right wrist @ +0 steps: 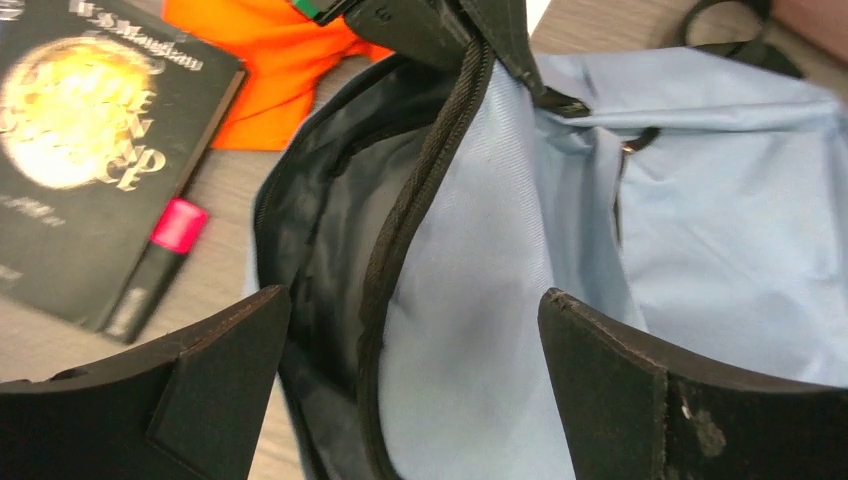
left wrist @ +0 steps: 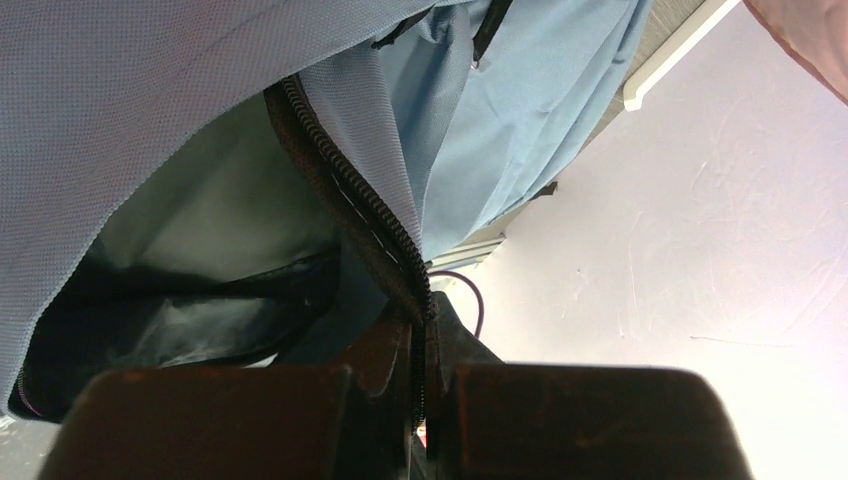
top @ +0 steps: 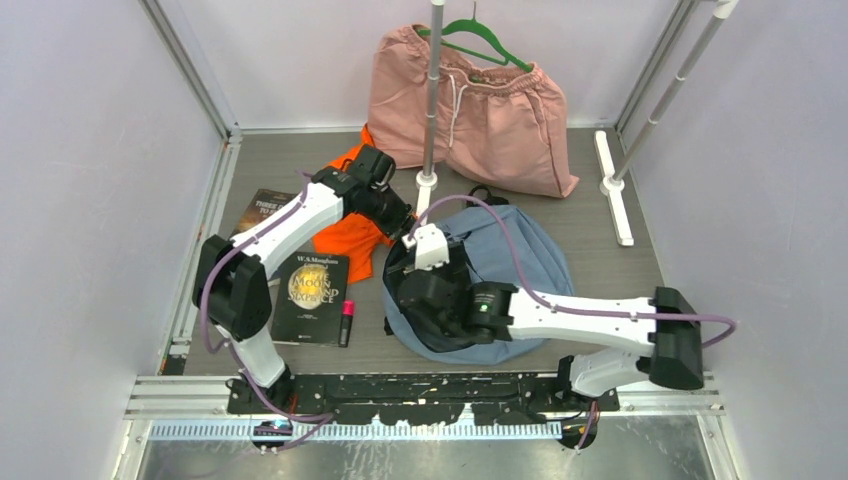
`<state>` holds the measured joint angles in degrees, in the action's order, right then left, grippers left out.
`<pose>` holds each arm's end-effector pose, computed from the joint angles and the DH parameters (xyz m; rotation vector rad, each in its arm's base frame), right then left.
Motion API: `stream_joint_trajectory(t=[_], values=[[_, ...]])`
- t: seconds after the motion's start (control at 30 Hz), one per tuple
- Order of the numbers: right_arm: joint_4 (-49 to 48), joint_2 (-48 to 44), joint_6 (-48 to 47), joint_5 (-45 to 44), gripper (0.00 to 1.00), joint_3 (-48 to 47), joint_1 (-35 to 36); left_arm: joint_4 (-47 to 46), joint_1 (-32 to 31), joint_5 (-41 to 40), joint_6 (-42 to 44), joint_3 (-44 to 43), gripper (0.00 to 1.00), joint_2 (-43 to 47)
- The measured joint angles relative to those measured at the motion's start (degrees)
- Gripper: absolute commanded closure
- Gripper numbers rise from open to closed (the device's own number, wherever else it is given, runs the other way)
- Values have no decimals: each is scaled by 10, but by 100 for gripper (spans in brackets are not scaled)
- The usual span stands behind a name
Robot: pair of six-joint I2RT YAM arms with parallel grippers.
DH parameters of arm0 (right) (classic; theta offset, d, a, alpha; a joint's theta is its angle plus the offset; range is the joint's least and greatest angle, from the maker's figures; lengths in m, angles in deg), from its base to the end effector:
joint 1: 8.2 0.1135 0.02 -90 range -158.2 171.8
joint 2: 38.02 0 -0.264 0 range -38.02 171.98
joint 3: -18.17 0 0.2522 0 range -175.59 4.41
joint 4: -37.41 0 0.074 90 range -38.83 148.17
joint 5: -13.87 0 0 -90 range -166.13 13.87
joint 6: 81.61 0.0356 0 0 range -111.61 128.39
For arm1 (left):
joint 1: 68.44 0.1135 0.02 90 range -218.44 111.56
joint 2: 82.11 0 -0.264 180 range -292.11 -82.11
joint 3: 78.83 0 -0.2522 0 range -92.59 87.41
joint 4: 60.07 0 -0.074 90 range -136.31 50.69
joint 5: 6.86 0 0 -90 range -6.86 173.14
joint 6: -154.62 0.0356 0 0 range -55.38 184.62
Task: Pack the student bag
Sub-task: Adjust the student bag at the center of the board.
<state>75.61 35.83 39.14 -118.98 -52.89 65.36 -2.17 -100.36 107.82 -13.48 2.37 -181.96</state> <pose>0.1008 0.2560 0.2891 -0.4066 2.0415 0.2443 0.3080 -0.2094 0.2779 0.9827 -2.7578 1.0316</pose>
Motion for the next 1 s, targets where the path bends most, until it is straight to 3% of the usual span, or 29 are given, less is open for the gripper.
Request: stream_joint_trajectory(t=[0.07,0.17,0.27,0.33,0.37,0.5,0.53,0.77,0.83,1.0], values=[[16,35,-2,-35,10,-25,7,1,0,0,0,0,100,1],[66,104,16,-87,35,-72,10,3,0,0,-1,2,100,5],[110,153,36,-123,66,-95,10,3,0,0,0,9,100,15],[132,166,46,-141,95,-96,10,3,-1,-1,2,15,100,23],[142,167,50,-149,99,-96,9,3,-2,-2,3,17,100,27],[159,152,52,-169,99,-97,0,2,-2,-9,18,22,99,41],[160,144,51,-170,99,-97,-5,0,-2,-11,25,22,93,44],[141,-6,46,-137,99,-77,-80,2,0,-39,112,2,18,75],[134,-46,47,-127,99,-71,-108,1,4,-49,132,3,12,94],[114,-70,44,-96,99,-56,-135,-1,20,-67,176,41,10,177]])
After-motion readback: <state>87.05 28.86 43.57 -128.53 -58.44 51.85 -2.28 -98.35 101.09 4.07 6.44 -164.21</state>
